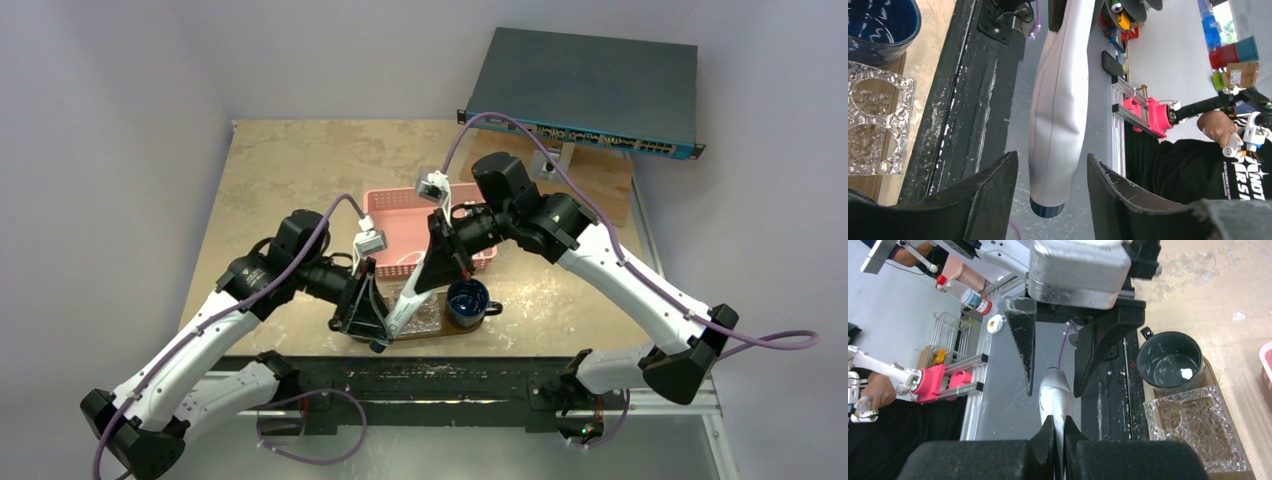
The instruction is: Prepare toiletry sets of a toothbrush and toothpaste on the tray
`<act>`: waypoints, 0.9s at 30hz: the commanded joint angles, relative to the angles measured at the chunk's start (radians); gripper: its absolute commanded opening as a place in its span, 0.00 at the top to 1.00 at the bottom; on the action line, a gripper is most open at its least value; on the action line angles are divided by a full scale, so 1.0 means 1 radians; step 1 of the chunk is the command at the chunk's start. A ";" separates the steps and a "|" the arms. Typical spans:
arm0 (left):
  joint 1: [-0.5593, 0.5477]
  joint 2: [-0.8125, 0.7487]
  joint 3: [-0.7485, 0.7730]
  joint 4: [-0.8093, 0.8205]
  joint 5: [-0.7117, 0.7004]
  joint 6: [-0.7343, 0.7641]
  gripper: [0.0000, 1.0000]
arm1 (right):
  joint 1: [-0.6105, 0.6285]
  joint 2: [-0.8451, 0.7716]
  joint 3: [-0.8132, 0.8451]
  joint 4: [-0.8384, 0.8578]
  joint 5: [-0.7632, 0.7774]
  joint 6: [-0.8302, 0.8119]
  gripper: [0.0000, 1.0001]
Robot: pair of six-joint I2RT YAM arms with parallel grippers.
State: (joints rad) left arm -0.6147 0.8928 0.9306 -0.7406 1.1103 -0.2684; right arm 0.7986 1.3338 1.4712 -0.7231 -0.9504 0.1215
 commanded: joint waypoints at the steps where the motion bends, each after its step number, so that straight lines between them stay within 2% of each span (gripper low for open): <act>1: 0.002 -0.005 0.057 0.026 -0.052 0.023 0.45 | 0.008 -0.034 0.004 -0.006 0.023 -0.016 1.00; 14: 0.003 -0.028 0.081 0.050 -0.339 -0.009 0.39 | 0.036 -0.039 0.065 -0.055 0.157 0.020 1.00; 22: 0.004 -0.060 0.118 0.032 -0.612 -0.005 0.39 | 0.082 0.004 0.179 -0.204 0.381 0.020 1.00; 27: 0.003 -0.076 0.114 0.025 -0.733 -0.005 0.39 | 0.164 0.059 0.286 -0.302 0.628 0.044 1.00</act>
State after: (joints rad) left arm -0.6155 0.8307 1.0168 -0.7338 0.5449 -0.2764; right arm 0.8963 1.3609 1.6566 -0.9375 -0.5087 0.1368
